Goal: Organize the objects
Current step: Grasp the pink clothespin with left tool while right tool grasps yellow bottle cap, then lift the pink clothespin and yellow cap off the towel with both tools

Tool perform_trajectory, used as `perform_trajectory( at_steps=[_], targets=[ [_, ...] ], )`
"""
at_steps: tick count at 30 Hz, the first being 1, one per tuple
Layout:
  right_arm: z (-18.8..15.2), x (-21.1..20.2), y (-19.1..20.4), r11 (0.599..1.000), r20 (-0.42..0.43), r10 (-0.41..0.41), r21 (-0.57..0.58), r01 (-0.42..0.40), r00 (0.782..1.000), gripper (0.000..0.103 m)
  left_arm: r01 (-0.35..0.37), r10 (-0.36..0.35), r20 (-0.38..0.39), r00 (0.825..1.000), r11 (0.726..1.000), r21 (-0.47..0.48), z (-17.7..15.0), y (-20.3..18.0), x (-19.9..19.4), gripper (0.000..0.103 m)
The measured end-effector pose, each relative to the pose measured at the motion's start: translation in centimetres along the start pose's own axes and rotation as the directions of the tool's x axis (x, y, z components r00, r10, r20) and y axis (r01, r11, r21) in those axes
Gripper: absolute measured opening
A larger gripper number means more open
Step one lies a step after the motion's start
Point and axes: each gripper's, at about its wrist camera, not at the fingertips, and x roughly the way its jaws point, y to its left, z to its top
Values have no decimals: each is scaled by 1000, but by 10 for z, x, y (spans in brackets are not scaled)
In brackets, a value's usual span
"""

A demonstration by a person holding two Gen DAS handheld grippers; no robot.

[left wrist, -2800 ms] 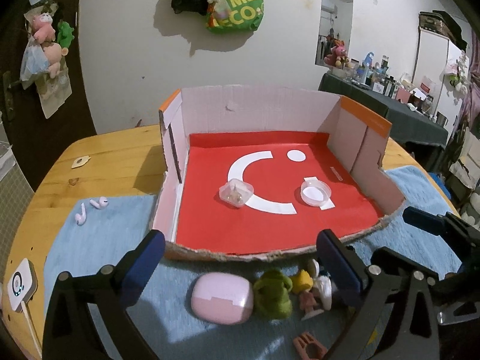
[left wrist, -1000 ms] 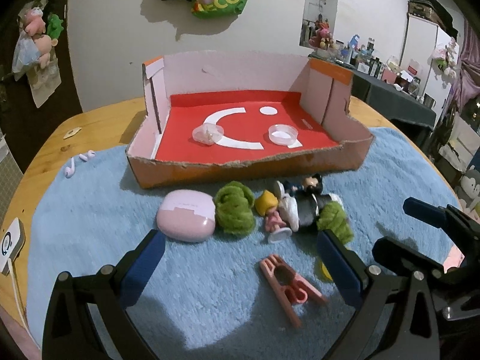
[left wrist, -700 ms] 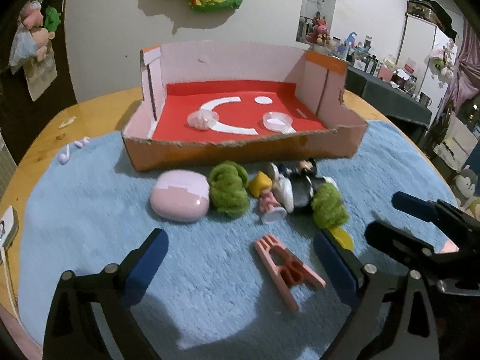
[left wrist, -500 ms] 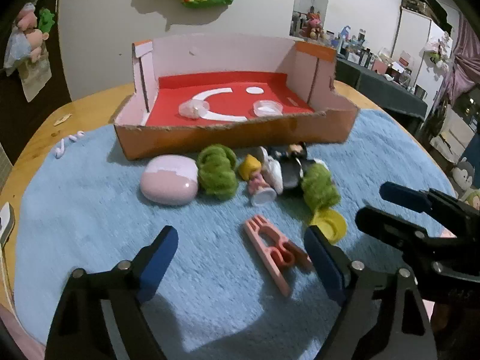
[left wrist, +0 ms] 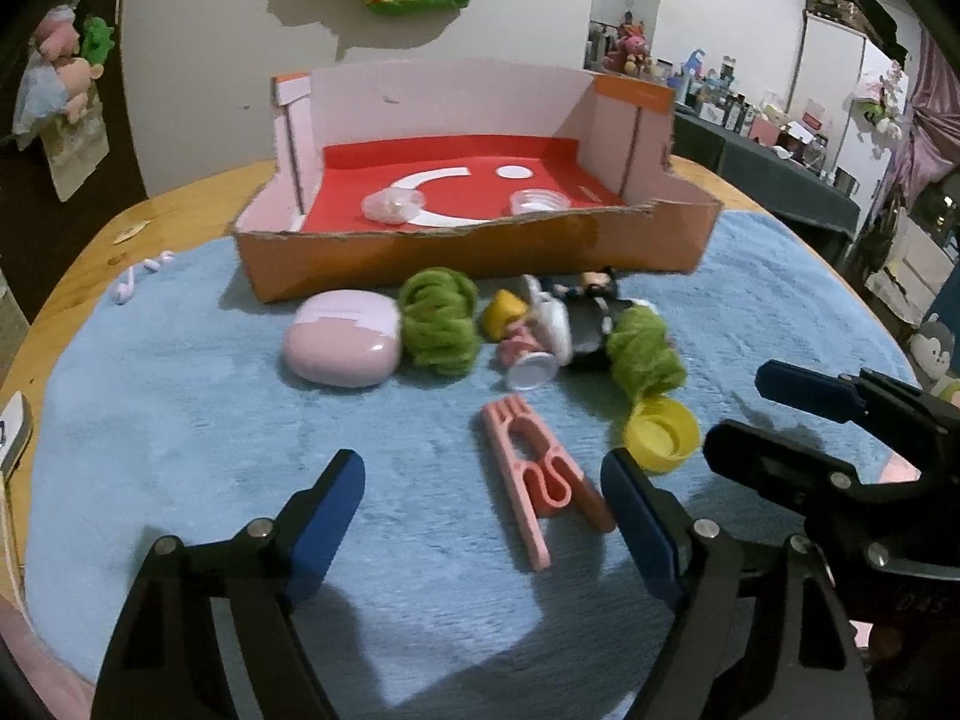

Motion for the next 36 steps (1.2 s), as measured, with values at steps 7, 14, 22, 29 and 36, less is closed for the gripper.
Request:
perform_trajectory(
  at_steps=[7,14,22,29,36],
  targets=[
    [-1,9,9,999,-18,1,-37,-1,1000,63,24,-24,-1,1000,1000,-11,-2,8,-3,77],
    [-4,15,14,995,-28,-14,-104,11,1000,60,35,-35,-3,999,999,22,0,3,2,71],
    [-2,26,21,991,-37,9,-136,-14,999,53,11,-12,2,1000,999,39,2,10,2,45],
    [-3,29,26,985,-22,-19,-170,15,1000,36,11,-11,8,1000,998,67,5,3,4,30],
    [-4,25,20,990,-14,-8,-143,6,1000,30,-21,19,24,1000,994,104,4,-9,5,28]
  ],
)
